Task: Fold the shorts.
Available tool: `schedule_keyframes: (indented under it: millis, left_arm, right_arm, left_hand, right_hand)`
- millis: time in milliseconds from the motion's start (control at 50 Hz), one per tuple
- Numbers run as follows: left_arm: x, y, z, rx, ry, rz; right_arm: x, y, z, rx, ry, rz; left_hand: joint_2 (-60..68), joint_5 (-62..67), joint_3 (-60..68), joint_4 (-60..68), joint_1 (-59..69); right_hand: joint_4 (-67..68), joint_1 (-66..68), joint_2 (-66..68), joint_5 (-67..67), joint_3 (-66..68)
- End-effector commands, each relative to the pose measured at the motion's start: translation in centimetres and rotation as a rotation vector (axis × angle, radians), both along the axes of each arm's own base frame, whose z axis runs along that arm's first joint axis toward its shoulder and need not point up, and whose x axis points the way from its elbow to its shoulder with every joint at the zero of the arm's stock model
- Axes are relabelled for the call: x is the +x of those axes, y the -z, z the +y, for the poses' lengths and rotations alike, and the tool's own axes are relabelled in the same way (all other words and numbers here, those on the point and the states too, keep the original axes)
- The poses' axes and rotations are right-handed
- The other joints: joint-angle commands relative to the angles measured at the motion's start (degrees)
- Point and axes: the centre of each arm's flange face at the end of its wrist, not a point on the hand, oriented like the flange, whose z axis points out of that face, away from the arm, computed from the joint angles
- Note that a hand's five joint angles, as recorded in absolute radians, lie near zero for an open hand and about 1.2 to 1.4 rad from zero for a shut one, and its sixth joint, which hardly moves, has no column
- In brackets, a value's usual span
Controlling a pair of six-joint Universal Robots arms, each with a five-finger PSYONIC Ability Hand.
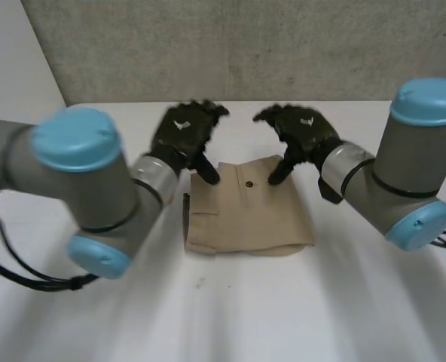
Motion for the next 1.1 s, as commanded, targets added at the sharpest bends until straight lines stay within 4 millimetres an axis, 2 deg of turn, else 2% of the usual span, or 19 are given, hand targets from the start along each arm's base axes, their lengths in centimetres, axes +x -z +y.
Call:
schedule_keyframes:
  millis: [20, 40, 120, 180, 260, 380, 460, 540, 560, 580, 620, 640, 700, 720, 780, 800, 860, 960, 1100]
  left_arm:
    - [-1.4, 6.6, -0.4, 0.147, -0.087, -0.139]
    - [-1.2, 7.7, -0.1, 0.179, -0.098, -0.176]
    - [-0.2, 9.8, 0.7, 0.268, -0.114, -0.261]
    - [0.3, 10.4, 1.5, 0.316, -0.114, -0.307]
    - [1.0, 10.8, 2.5, 0.359, -0.110, -0.344]
    - [1.0, 7.5, 2.1, 0.299, -0.116, -0.289]
    - [0.8, 5.5, 2.1, 0.255, -0.114, -0.251]
    - [0.8, 1.9, 2.1, 0.177, -0.114, -0.183]
    - [0.8, 0.9, 2.2, 0.157, -0.113, -0.165]
    - [1.0, -1.3, 2.4, 0.108, -0.115, -0.122]
    - [1.3, -3.8, 2.6, 0.052, -0.119, -0.073]
    - [1.8, -6.3, 3.0, 0.001, -0.123, -0.025]
    - [3.0, -9.8, 3.5, -0.073, -0.141, 0.040]
    - [4.0, -11.7, 3.5, -0.113, -0.164, 0.074]
    - [6.1, -14.0, 2.9, -0.157, -0.218, 0.105]
    - [7.4, -14.9, 2.7, -0.166, -0.252, 0.111]
    - [8.8, -15.5, 3.0, -0.137, -0.278, 0.095]
    - [10.7, -14.6, 3.5, 0.001, -0.309, 0.068]
    - [10.9, -14.4, 3.9, 0.042, -0.277, 0.089]
  right_arm:
    - [0.1, 6.0, -0.8, 0.113, -0.011, 0.121]
    - [0.0, 6.5, -0.8, 0.127, -0.010, 0.130]
    - [-1.0, 8.2, -1.2, 0.192, 0.003, 0.186]
    - [-1.7, 8.9, -1.1, 0.233, 0.002, 0.244]
    - [-2.3, 8.9, -1.1, 0.222, 0.010, 0.307]
    - [-2.8, 8.0, -1.4, 0.179, 0.046, 0.342]
    - [-2.7, 6.7, -0.9, 0.153, 0.034, 0.333]
    - [-2.7, 3.2, -0.5, 0.083, 0.052, 0.286]
    - [-2.7, 0.9, -0.4, 0.030, 0.065, 0.253]
    - [-2.8, -0.2, -0.3, 0.003, 0.074, 0.232]
    - [-3.3, -2.5, -0.3, -0.052, 0.113, 0.181]
    - [-3.8, -4.8, -0.3, -0.100, 0.166, 0.117]
    - [-4.9, -7.8, -0.1, -0.157, 0.251, 0.009]
    - [-6.0, -9.5, -0.1, -0.192, 0.316, -0.054]
    - [-8.1, -12.7, 0.6, -0.261, 0.399, -0.126]
    - [-8.6, -13.3, 0.9, -0.272, 0.408, -0.129]
    - [-9.5, -14.4, 2.1, -0.280, 0.417, -0.110]
    - [-9.9, -13.9, 3.1, -0.207, 0.404, -0.052]
    - [-10.2, -14.1, 3.6, -0.192, 0.407, -0.043]
  left_hand:
    - [0.01, 0.35, -1.12, -0.15, -1.32]
    - [-0.16, 0.18, -1.28, -0.31, -1.48]
    - [-0.33, 0.01, -1.45, -0.48, -1.65]
    - [-0.33, 0.01, -1.45, -0.48, -1.65]
    - [-0.33, 0.01, -1.45, -0.48, -1.65]
    - [-0.50, -0.15, -1.62, -0.65, -1.82]
    - [-0.83, -0.49, -1.96, -0.99, -2.16]
    - [-1.17, -0.83, -2.29, -1.32, -2.49]
    - [-1.34, -1.00, -2.46, -1.49, -2.66]
    - [-1.51, -1.16, -2.63, -1.66, -2.83]
    - [-1.67, -1.33, -2.80, -1.82, -3.00]
    - [-1.84, -1.50, -2.96, -1.99, -3.16]
    - [-1.84, -1.50, -2.97, -1.99, -3.17]
    - [-1.68, -1.34, -2.80, -1.83, -3.00]
    - [-1.00, -0.66, -2.13, -1.16, -2.33]
    - [-0.67, -0.33, -1.79, -0.82, -1.99]
    - [-0.83, -0.49, -1.95, -0.98, -2.15]
    - [-2.18, -1.84, -3.30, -2.33, -3.50]
    - [-2.68, -2.34, -3.81, -2.84, -4.01]
  right_hand:
    - [-3.35, -1.59, -2.54, -3.95, -2.39]
    - [-3.35, -1.59, -2.54, -3.95, -2.39]
    - [-3.35, -1.59, -2.54, -3.95, -2.39]
    - [-3.35, -1.59, -2.54, -3.95, -2.39]
    - [-3.35, -1.59, -2.54, -3.95, -2.39]
    - [-3.35, -1.59, -2.54, -3.95, -2.39]
    - [-3.35, -1.59, -2.54, -3.95, -2.39]
    - [-3.35, -1.59, -2.54, -3.95, -2.39]
    - [-3.35, -1.59, -2.54, -3.95, -2.39]
    - [-3.35, -1.59, -2.54, -3.95, -2.39]
    - [-3.35, -1.59, -2.54, -3.95, -2.39]
    - [-3.35, -1.59, -2.54, -3.95, -2.39]
    - [-3.35, -1.59, -2.54, -3.95, -2.39]
    - [-3.35, -1.59, -2.54, -3.95, -2.39]
    - [-3.35, -1.59, -2.54, -3.95, -2.39]
    - [-3.35, -1.59, -2.54, -3.95, -2.39]
    - [-3.35, -1.59, -2.54, -3.95, -2.39]
    - [-3.35, -1.59, -2.54, -3.95, -2.39]
    - [-3.35, -1.59, -2.54, -3.95, -2.39]
